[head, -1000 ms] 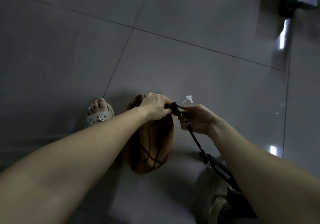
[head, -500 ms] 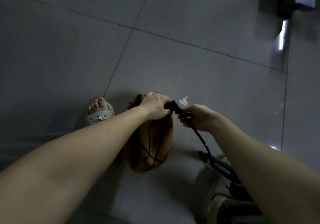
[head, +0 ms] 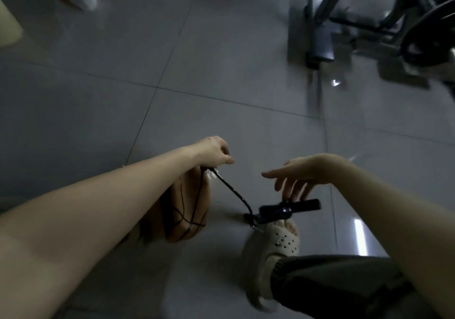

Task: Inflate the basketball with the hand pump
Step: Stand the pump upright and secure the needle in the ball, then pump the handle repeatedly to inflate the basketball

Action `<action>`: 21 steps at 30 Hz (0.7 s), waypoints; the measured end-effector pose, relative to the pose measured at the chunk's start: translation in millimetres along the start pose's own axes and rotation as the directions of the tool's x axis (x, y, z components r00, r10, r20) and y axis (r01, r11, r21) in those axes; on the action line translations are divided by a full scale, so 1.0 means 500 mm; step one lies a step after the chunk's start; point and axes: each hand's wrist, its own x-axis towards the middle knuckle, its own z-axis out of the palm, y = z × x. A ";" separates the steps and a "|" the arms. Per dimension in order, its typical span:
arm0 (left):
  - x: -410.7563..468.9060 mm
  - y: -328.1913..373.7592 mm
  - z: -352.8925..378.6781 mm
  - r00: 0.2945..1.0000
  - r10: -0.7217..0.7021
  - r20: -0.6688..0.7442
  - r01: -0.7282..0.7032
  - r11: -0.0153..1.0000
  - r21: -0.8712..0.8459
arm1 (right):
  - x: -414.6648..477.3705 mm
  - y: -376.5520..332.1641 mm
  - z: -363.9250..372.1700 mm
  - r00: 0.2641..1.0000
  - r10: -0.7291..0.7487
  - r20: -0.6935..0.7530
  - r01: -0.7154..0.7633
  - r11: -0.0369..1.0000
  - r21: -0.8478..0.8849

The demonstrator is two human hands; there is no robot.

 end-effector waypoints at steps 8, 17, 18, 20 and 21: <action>-0.181 0.255 0.089 0.895 0.105 0.435 -0.189 0.970 0.155 | -0.131 0.067 0.132 0.984 -0.081 -0.159 0.022 0.940 -0.339; -0.324 0.405 -0.077 0.926 0.377 -0.007 -0.331 0.822 0.464 | -0.346 0.032 0.072 0.841 -0.265 -0.471 0.204 0.963 -0.178; -0.337 0.423 -0.101 0.912 0.411 -0.013 -0.351 0.795 0.494 | -0.374 0.026 0.061 0.828 -0.276 -0.488 0.217 0.960 -0.176; -0.345 0.438 -0.119 0.900 0.436 0.020 -0.376 0.752 0.542 | -0.386 0.017 0.054 0.818 -0.283 -0.501 0.215 0.958 -0.189; -0.339 0.433 -0.111 0.902 0.430 0.046 -0.378 0.732 0.567 | -0.370 0.016 0.061 0.822 -0.281 -0.495 0.200 0.957 -0.211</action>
